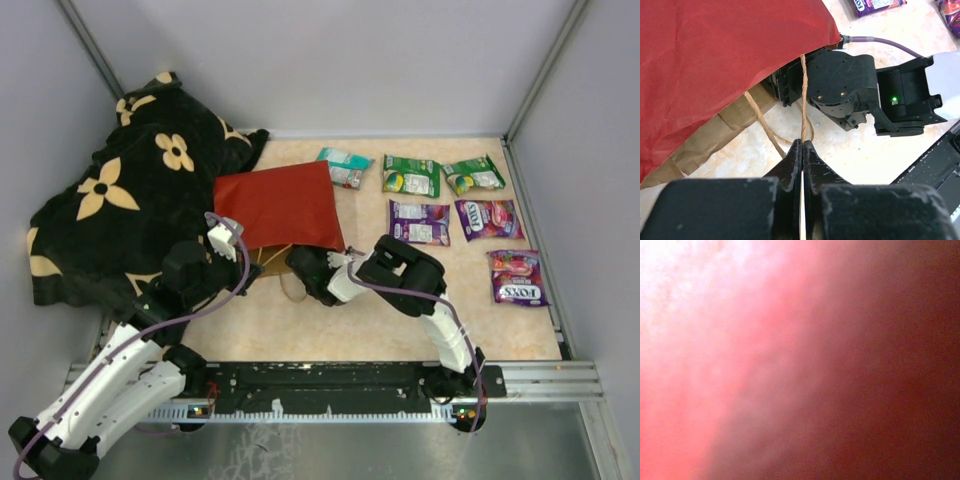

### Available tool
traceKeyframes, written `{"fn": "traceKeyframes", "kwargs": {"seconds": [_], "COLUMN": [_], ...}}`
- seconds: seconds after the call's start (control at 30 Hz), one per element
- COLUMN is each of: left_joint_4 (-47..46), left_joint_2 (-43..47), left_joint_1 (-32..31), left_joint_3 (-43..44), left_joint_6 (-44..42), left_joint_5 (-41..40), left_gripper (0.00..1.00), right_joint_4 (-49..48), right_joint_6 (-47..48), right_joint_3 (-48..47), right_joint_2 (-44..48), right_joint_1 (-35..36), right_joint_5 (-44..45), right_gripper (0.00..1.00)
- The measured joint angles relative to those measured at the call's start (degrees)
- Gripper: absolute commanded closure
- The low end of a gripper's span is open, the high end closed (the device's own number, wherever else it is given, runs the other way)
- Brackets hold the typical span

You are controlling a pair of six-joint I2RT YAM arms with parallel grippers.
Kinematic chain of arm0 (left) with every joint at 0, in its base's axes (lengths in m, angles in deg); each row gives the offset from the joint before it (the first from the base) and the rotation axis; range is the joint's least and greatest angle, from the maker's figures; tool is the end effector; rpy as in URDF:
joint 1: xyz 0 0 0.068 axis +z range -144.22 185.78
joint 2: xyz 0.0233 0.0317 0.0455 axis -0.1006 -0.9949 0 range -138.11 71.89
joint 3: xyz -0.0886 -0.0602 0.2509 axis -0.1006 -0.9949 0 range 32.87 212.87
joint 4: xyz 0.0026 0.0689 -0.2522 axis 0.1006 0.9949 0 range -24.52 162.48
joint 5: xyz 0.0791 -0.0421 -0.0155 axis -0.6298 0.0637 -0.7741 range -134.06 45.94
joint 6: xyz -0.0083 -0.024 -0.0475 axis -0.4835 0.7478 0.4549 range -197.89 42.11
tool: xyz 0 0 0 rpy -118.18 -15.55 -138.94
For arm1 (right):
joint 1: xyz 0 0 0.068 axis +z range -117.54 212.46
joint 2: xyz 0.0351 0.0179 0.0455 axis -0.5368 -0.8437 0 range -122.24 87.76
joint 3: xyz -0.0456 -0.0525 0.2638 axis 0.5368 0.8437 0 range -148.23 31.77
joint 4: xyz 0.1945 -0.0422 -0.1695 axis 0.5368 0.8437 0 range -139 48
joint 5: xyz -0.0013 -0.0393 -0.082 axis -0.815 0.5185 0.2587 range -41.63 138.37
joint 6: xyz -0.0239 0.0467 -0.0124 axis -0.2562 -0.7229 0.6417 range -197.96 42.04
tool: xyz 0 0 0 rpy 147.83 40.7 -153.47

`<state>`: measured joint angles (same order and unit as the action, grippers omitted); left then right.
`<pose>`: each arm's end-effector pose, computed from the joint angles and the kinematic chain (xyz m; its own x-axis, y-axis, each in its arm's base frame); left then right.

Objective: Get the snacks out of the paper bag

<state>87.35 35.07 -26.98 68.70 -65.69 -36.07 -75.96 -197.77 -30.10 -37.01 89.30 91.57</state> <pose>0.1279 -0.0882 0.2851 -0.4553 0.0439 -0.8893 0.5599 0.7907 -0.2476 0.2482 0.3354 0.0810 -0.1069 0.9928 0.0538 0.4311 -0.0025 0.9023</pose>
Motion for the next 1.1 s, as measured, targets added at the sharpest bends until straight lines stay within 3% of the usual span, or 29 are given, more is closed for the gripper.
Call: {"fn": "traceKeyframes", "kwargs": {"seconds": [0.23, 0.47, 0.83, 0.97, 1.1], "left_joint_4": [0.02, 0.07, 0.22, 0.42, 0.50], "left_joint_2": [-0.15, -0.15, -0.15, -0.15, -0.15], "left_joint_1": [0.00, 0.00, 0.00, 0.00, 0.00], "left_joint_3": [0.00, 0.00, 0.00, 0.00, 0.00], "left_joint_6": [0.00, -0.02, 0.00, 0.00, 0.00], "left_joint_5": [0.00, 0.00, -0.04, -0.04, 0.00], "left_gripper": [1.00, 1.00, 1.00, 1.00, 1.00], "right_joint_4": [-6.80, -10.64, 6.80, 15.39, 27.41], "right_joint_6": [6.78, 19.41, 45.22, 59.74, 73.05], "right_joint_3": [7.87, 15.30, 13.88, 13.86, 13.70], "right_joint_2": [4.02, 9.60, 17.99, 22.82, 28.00], "right_joint_1": [-0.17, 1.36, 2.19, 4.02, 6.32], "right_joint_5": [-4.11, -14.45, -40.24, -42.32, -36.09], "right_gripper": [1.00, 1.00, 1.00, 1.00, 1.00]}}
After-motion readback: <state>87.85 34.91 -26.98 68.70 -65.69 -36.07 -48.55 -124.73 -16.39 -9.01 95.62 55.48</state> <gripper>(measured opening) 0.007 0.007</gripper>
